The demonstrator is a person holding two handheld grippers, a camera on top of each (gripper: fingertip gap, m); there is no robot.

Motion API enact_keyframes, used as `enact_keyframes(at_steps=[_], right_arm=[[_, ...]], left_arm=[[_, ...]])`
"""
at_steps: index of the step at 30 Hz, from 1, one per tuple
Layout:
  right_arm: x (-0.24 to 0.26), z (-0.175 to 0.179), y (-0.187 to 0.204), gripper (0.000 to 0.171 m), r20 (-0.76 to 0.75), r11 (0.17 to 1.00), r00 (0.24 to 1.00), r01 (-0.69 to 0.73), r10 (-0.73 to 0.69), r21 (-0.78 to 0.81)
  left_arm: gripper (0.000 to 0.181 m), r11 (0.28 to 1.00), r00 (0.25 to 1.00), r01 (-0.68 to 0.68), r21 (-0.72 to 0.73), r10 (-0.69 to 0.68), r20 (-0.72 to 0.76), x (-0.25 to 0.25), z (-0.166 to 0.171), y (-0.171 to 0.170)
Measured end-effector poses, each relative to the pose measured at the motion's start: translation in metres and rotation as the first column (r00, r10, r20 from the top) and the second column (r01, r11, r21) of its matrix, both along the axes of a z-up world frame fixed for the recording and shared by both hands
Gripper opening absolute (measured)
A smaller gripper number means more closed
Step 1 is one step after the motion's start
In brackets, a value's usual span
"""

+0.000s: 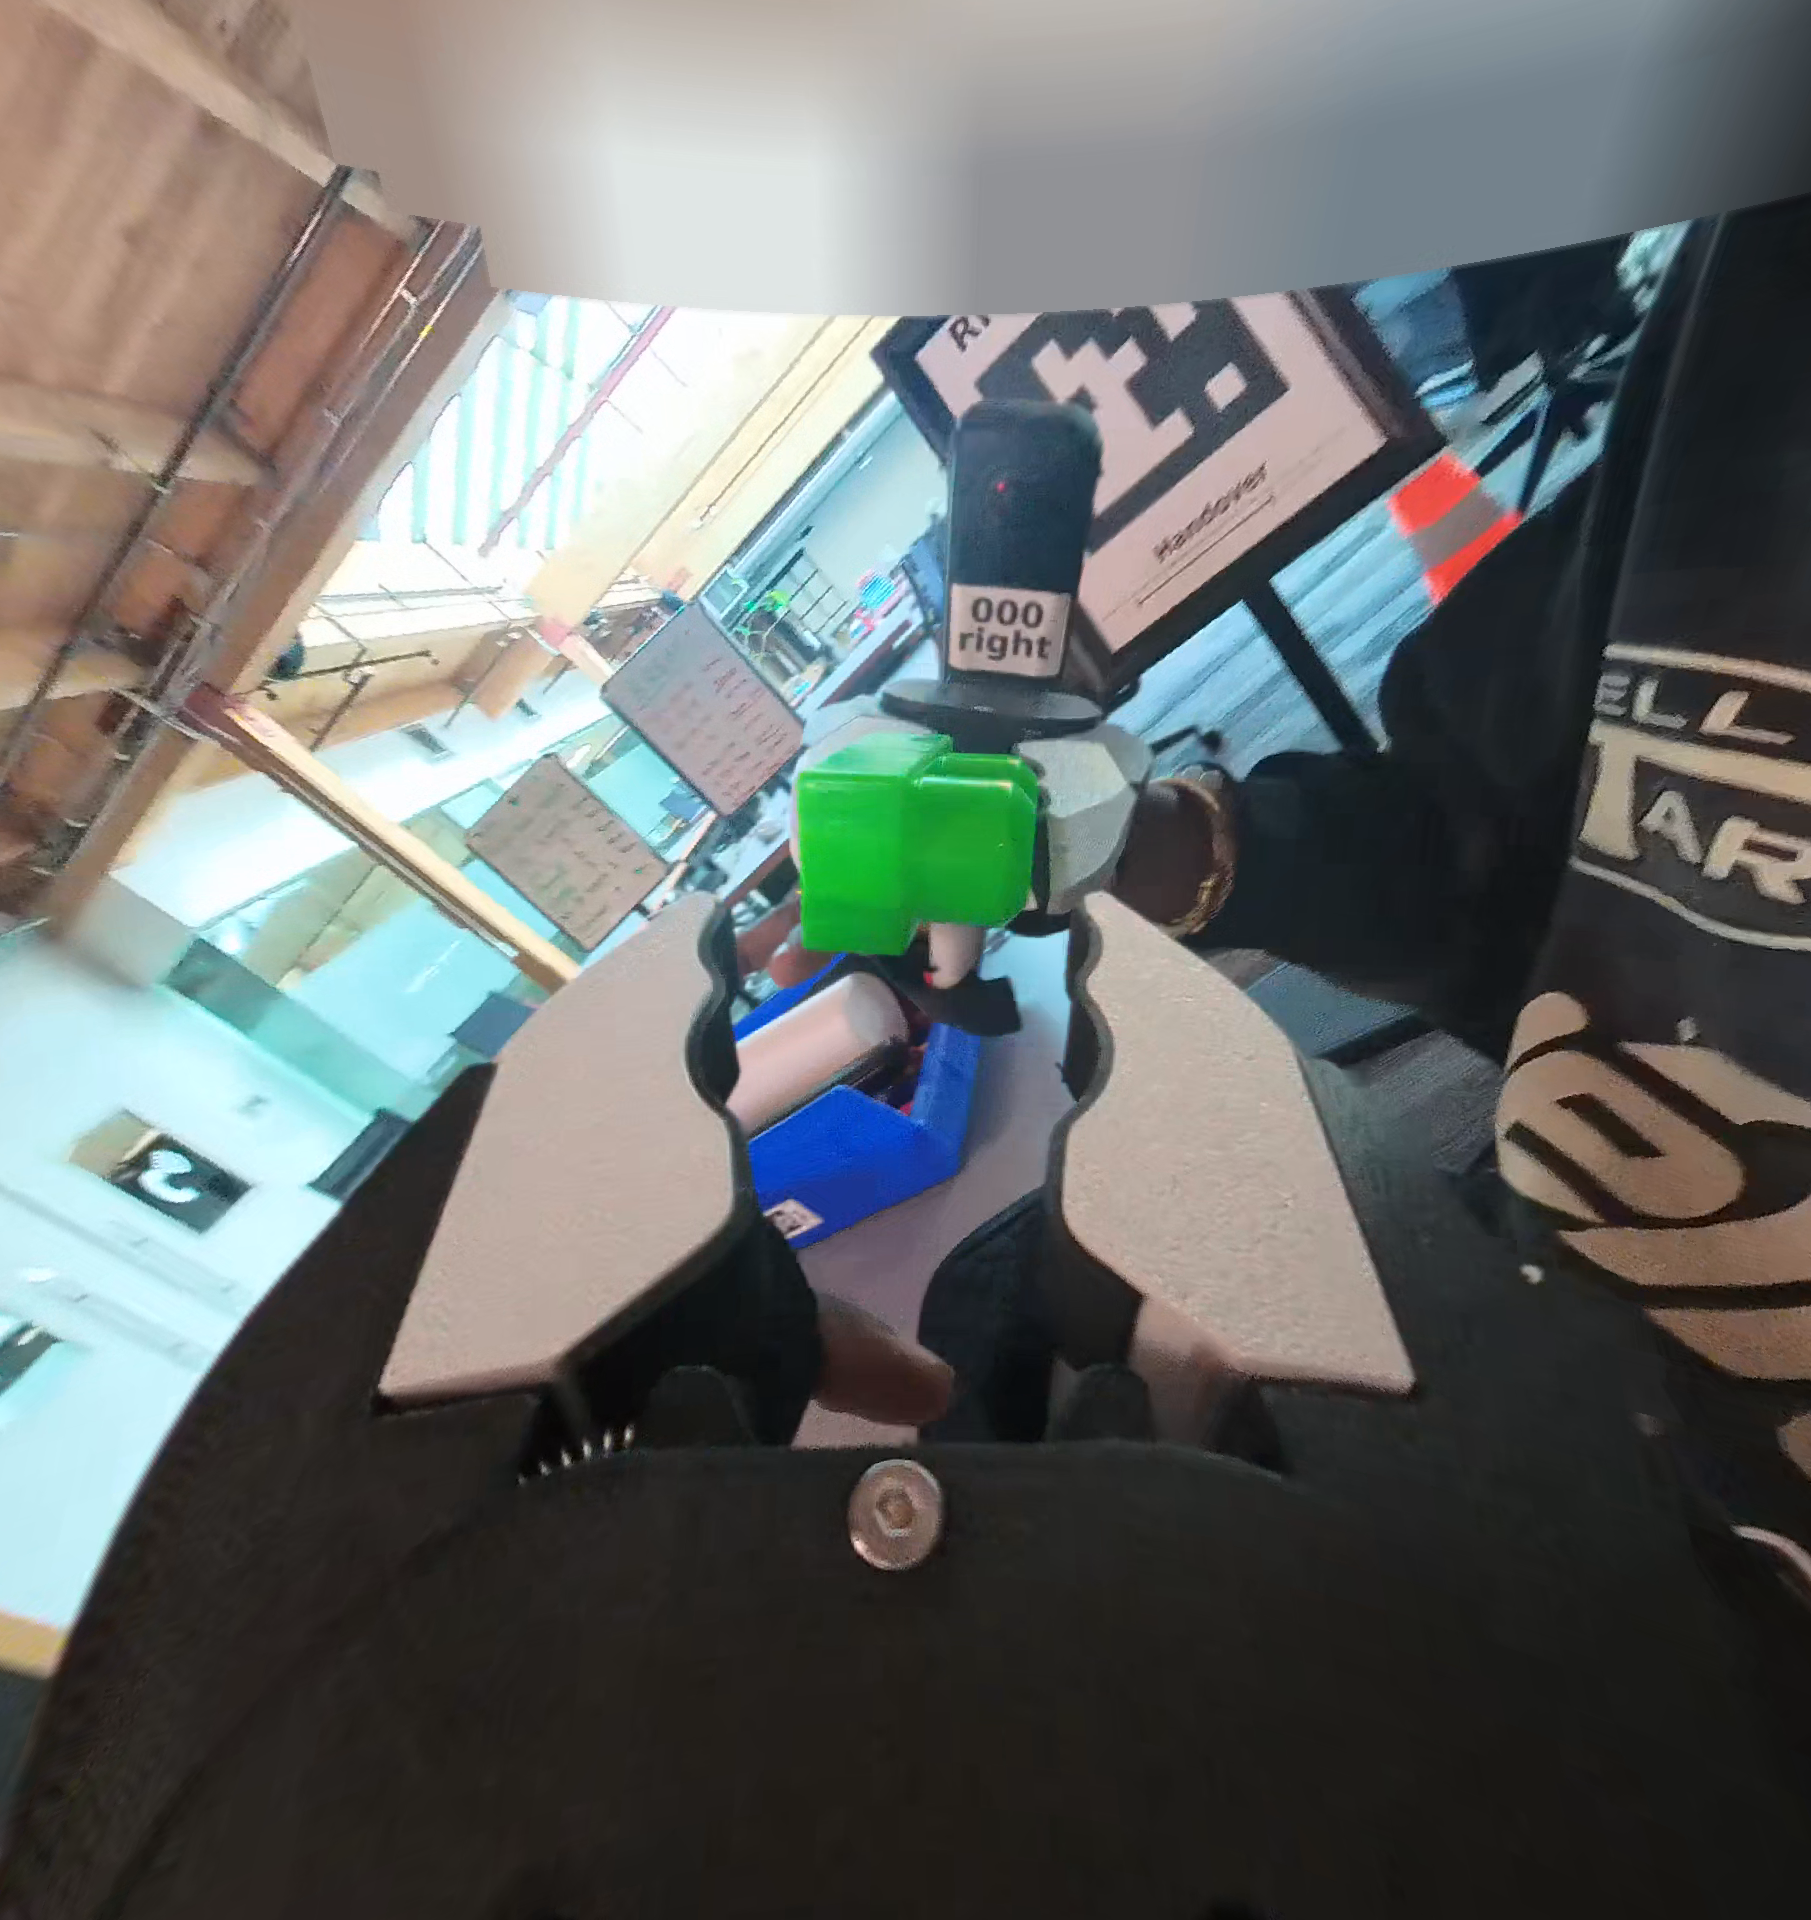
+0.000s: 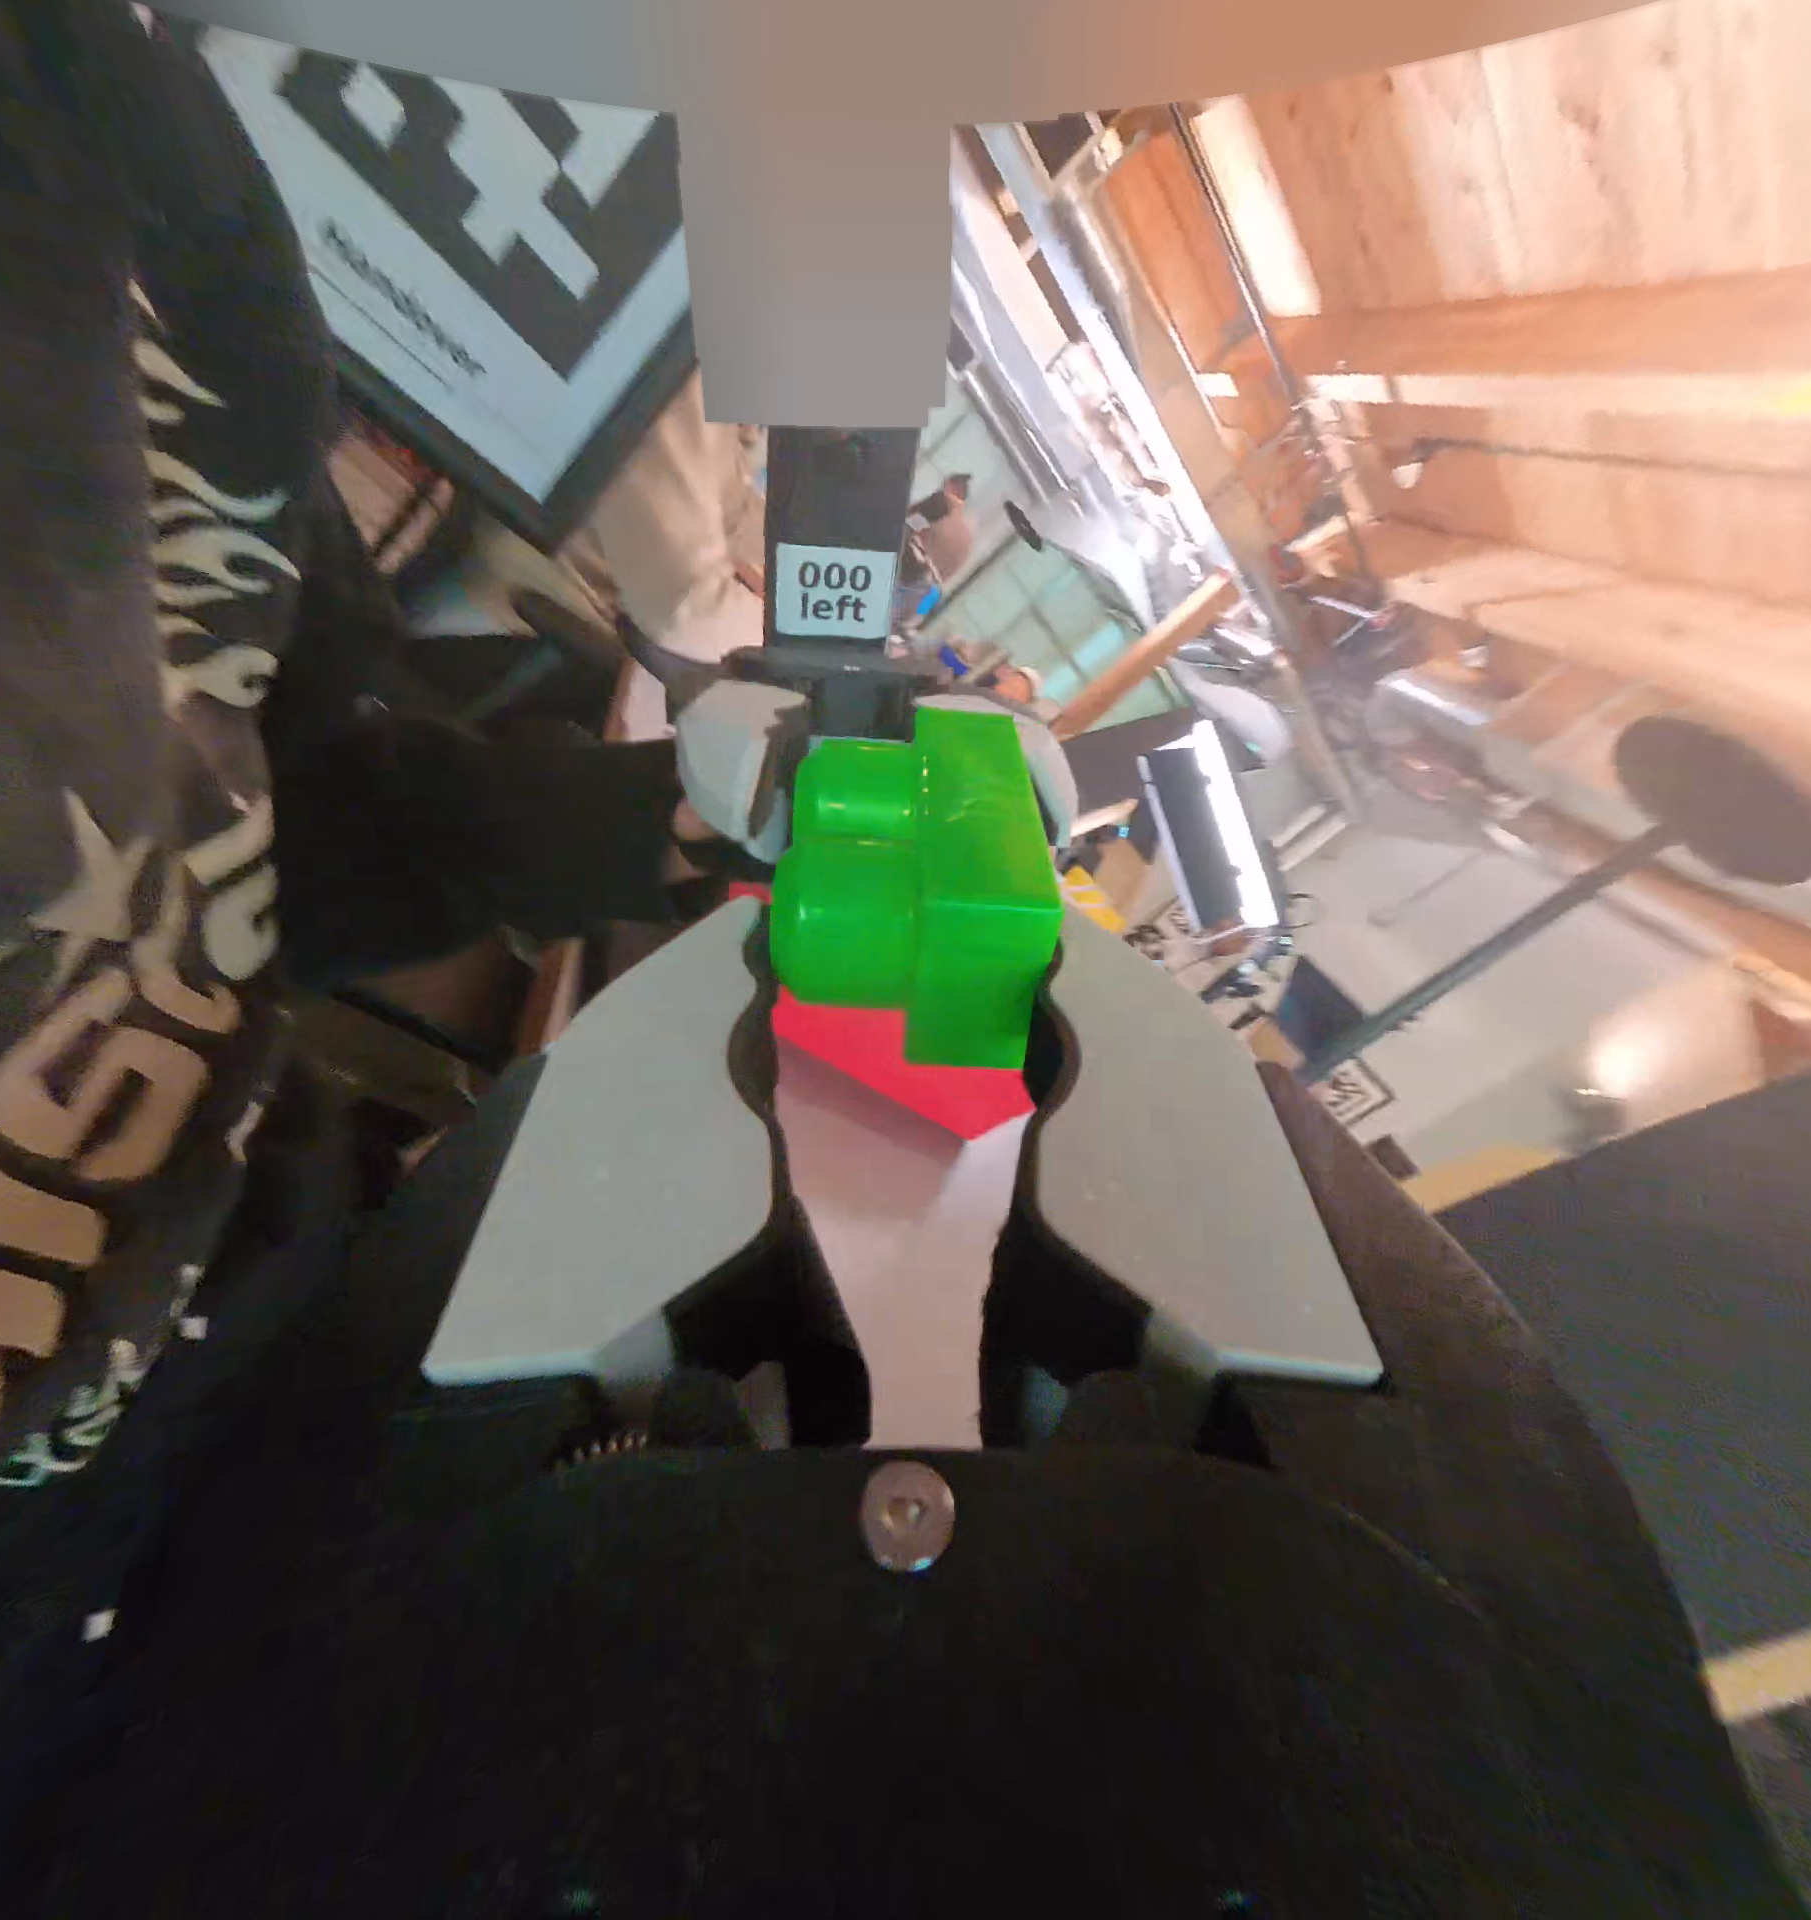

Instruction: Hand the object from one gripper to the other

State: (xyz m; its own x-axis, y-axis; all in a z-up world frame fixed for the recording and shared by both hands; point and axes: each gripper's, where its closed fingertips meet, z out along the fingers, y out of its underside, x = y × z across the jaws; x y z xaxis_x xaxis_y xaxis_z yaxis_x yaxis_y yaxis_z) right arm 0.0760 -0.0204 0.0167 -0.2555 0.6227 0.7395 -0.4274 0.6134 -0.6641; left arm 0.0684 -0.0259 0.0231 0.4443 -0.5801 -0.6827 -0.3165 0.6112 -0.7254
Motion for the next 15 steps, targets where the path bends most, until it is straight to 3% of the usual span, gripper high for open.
enact_keyframes(at_steps=[4,7,10,12,15], right_arm=[[-0.002,-0.006,-0.003,0.046,0.052,0.999,0.998,-0.028,0.029,-0.022],[-0.004,-0.011,-0.004,0.046,0.083,1.0,0.996,-0.026,0.027,-0.013],[-0.003,-0.007,-0.005,0.047,0.063,0.999,0.998,-0.028,0.03,-0.025],[-0.005,-0.002,-0.003,0.049,0.0,1.0,1.0,0.001,-0.001,-0.004],[-0.004,0.01,0.005,0.079,-0.215,0.981,0.97,0.144,-0.115,0.128]], left_arm=[[0.059,1.0,1.0,0.014,0.0,-0.014,-0.027,0.01,-0.005,-0.001],[0.045,0.999,0.999,0.035,-0.014,-0.036,-0.018,0.014,-0.006,-0.001],[0.045,0.995,0.999,0.052,-0.085,-0.051,0.015,0.012,-0.005,0.0],[0.045,0.988,0.995,0.076,-0.138,-0.066,0.072,0.01,-0.001,0.0],[0.045,0.953,0.971,0.156,-0.26,-0.099,0.218,0.003,0.01,0.0]])
